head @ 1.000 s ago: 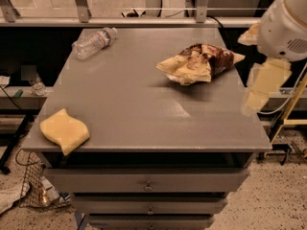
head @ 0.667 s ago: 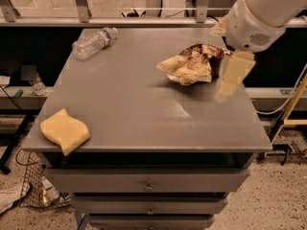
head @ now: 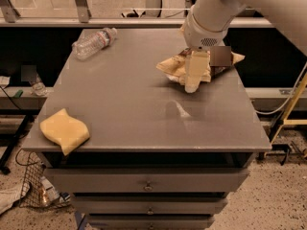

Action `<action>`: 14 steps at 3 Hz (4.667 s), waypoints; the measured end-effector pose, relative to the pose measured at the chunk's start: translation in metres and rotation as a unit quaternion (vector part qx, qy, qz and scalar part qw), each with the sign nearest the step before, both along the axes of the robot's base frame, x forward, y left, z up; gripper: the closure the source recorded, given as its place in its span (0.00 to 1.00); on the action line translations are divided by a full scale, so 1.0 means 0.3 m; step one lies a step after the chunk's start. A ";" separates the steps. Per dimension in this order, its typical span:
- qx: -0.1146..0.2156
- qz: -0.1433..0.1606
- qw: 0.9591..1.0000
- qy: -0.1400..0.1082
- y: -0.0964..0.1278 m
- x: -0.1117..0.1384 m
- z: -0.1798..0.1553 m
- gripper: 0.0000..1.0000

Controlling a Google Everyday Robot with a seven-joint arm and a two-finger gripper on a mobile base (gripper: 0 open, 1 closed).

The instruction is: Move brown chip bag near water bottle

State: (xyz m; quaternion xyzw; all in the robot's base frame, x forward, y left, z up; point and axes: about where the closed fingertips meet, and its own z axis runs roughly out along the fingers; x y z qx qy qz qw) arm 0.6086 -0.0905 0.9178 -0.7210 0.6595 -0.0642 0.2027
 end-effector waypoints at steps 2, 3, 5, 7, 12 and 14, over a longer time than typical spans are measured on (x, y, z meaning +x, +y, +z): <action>-0.032 -0.056 0.998 0.008 -0.037 0.108 -0.121 0.00; -0.045 -0.066 0.997 0.019 -0.032 0.132 -0.174 0.18; -0.047 -0.047 0.998 0.023 0.045 0.168 -0.152 0.65; -0.021 -0.034 0.999 0.022 0.118 0.206 -0.040 1.00; 0.010 0.011 0.999 -0.052 0.451 0.491 0.067 1.00; 0.019 0.060 0.997 -0.054 0.629 0.566 0.050 1.00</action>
Offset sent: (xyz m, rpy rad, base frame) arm 0.0482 -0.0178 -0.0541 -0.0917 0.0315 -0.1761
